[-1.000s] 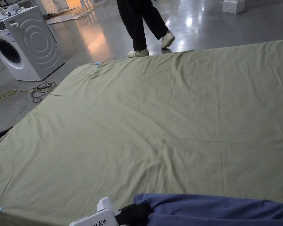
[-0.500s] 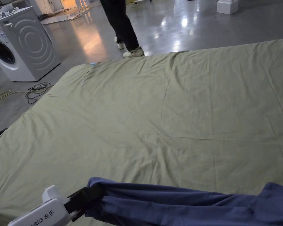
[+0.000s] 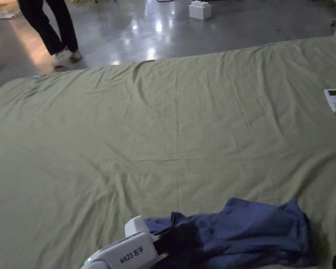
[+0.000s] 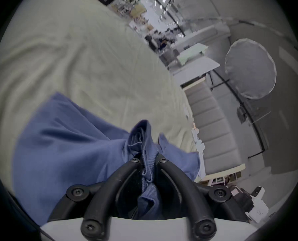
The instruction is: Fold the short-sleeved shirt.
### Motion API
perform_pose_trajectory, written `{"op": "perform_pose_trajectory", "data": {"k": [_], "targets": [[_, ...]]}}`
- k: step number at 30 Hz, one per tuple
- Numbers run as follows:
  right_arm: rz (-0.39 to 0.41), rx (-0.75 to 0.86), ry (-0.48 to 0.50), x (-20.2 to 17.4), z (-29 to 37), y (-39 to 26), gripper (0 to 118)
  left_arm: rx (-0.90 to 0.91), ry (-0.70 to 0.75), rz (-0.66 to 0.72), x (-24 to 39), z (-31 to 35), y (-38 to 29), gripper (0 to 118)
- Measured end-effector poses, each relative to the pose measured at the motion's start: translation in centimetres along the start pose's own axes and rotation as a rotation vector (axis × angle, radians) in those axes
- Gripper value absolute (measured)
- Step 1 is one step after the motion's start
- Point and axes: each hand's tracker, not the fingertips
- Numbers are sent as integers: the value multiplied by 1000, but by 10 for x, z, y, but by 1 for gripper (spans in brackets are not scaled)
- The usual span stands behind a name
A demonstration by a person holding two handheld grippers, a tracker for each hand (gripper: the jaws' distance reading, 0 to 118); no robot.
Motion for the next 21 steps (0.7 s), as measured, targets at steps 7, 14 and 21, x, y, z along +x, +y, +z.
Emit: {"op": "perform_pose_trajectory", "data": {"k": [7, 14, 21], "targets": [[-110, -57, -53, 40, 2, -35, 0, 2, -40, -149, 26, 18, 7, 87], [-118, -64, -13, 39, -9, -38, 1, 163, 60, -36, 10, 62, 27, 60], [-96, -69, -4, 33, -5, -35, 0, -78, 92, -48, -5, -29, -9, 7]]}}
